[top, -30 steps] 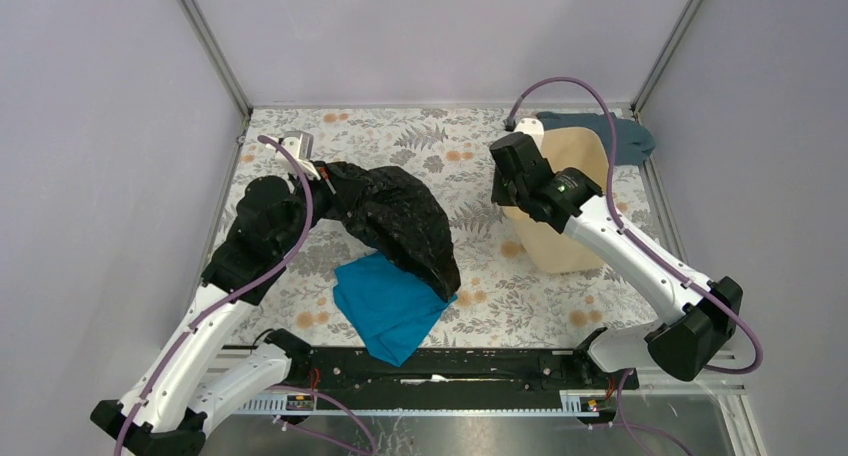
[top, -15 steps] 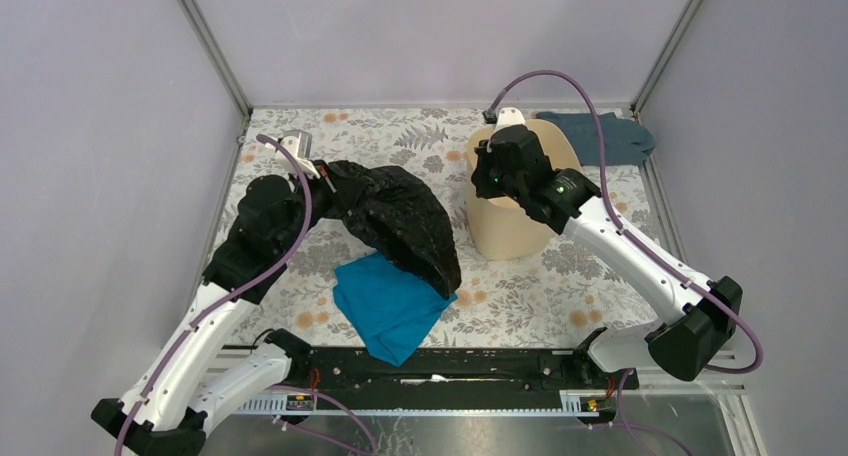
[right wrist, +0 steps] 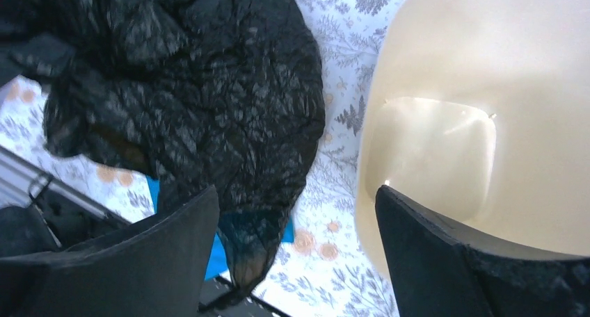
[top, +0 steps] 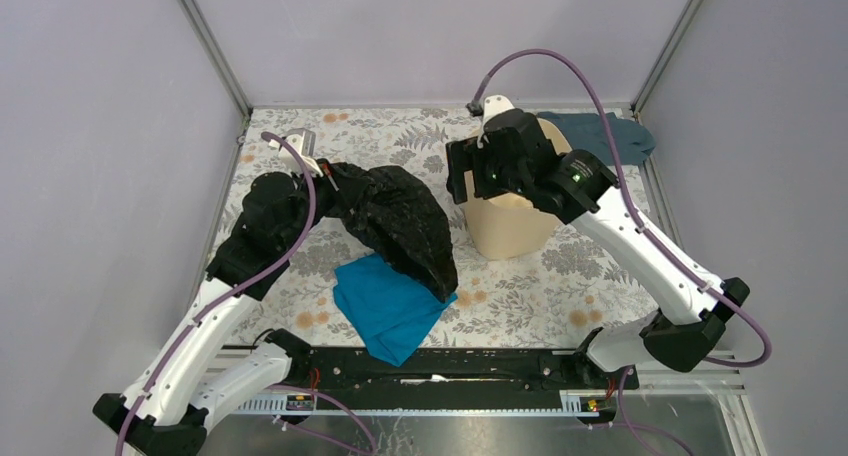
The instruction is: Put the trash bags into the trash bin
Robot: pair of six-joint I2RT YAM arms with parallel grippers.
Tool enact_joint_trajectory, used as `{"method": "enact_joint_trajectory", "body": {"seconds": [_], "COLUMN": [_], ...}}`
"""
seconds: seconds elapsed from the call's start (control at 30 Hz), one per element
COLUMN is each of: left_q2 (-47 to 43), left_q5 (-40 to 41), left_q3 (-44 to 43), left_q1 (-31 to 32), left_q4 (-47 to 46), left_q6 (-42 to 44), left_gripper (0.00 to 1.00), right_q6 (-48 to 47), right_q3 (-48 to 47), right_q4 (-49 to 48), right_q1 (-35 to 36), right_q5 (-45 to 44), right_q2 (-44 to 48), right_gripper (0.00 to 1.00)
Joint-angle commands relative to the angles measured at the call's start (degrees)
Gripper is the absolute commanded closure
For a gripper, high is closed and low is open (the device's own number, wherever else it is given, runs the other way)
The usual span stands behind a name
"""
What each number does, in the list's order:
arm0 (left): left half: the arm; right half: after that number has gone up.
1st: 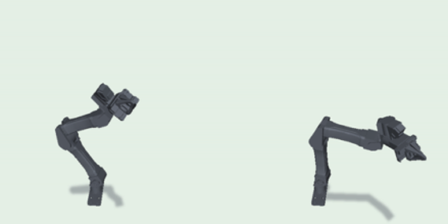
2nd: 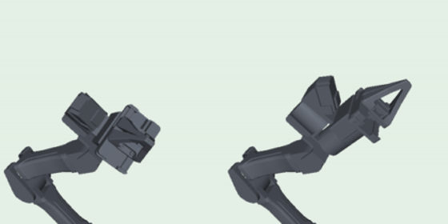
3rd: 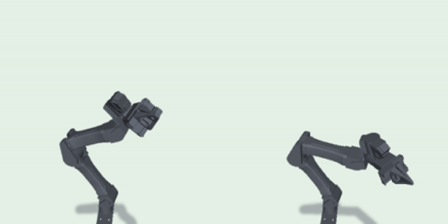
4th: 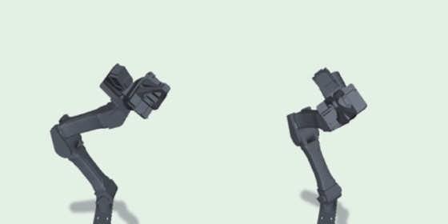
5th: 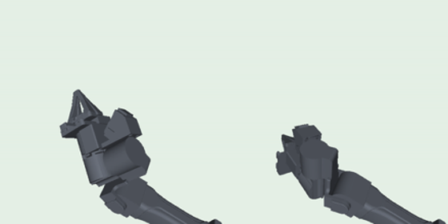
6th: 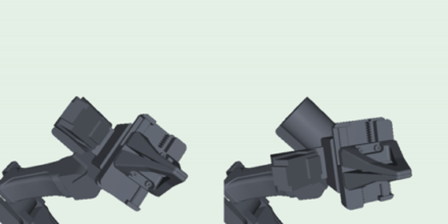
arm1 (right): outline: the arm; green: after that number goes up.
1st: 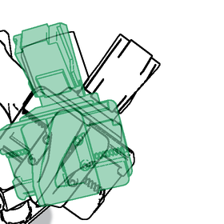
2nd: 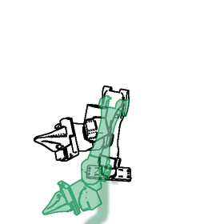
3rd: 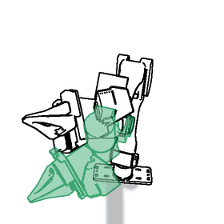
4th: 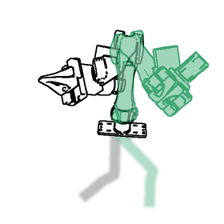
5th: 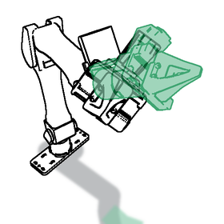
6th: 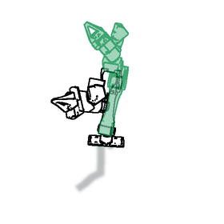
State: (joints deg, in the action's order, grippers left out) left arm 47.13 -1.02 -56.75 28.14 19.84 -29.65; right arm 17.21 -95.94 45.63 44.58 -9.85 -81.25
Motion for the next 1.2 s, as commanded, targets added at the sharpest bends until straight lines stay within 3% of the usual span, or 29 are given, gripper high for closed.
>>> {"method": "enact_joint_trajectory", "body": {"seconds": [0.0, 0.13, 0.27, 0.43, 0.63, 0.67, 0.73, 0.77, 0.83, 1.03, 1.17], "left_q2": [0.4, 0.7, 0.7, 0.3, 0.5, 0.7, 1.1, 1.4, 1.6, -0.6, -3.1], "left_q5": [0.8, 0.8, 0.8, 2.3, 2.0, 1.9, 2.0, 2.1, 2.4, 4.7, 6.8], "left_q3": [-2.7, -3.1, -3.1, -3.1, -3.6, -3.9, -4.7, -5.4, -6.4, -8.3, -8.6], "left_q1": [0.1, 0.2, 0.2, 0.2, 0.1, 0.2, 0.2, 0.2, 0.1, 0.2, 0.2], "left_q4": [-1.9, -1.5, -1.3, -0.4, 0.1, 0.2, 0.6, 1.0, 1.7, 4.3, 6.8], "left_q6": [0.3, 0.3, 0.2, 0.3, 0.9, 1.0, 1.6, 1.8, 2.4, 4.4, 6.0], "left_gripper": [1.0, 1.0, 1.0, 1.0, 1.0, 1.0, 1.0, 1.0, 1.0, 1.0, 1.0], "right_q6": [-4.7, -4.9, -3.0, 0.5, 6.7, 7.3, 9.8, 11.5, 13.8, 11.9, 16.6], "right_q3": [-4.1, -6.6, -1.5, 5.9, 14.4, 15.9, 19.0, 21.0, 23.9, 19.9, 16.5], "right_q4": [7.9, 9.2, 5.0, -2.1, -8.8, -11.8, -18.3, -22.0, -27.9, -39.5, -45.9], "right_q1": [8.4, 19.5, 25.7, 29.7, 30.3, 29.6, 26.0, 23.2, 17.7, 9.7, 4.2], "right_q5": [-2.2, -3.8, -3.2, -2.7, -17.5, -17.0, -11.5, -7.8, -1.5, 16.0, 26.4], "right_q2": [-0.4, -4.3, -6.3, -6.5, -6.2, -5.3, -3.5, -2.5, -1.3, -3.0, -6.7], "right_gripper": [0.1, 0.05, 0.03, 0.03, 0.1, 0.21, 0.75, 0.86, 1.0, 1.0, 1.0]}}
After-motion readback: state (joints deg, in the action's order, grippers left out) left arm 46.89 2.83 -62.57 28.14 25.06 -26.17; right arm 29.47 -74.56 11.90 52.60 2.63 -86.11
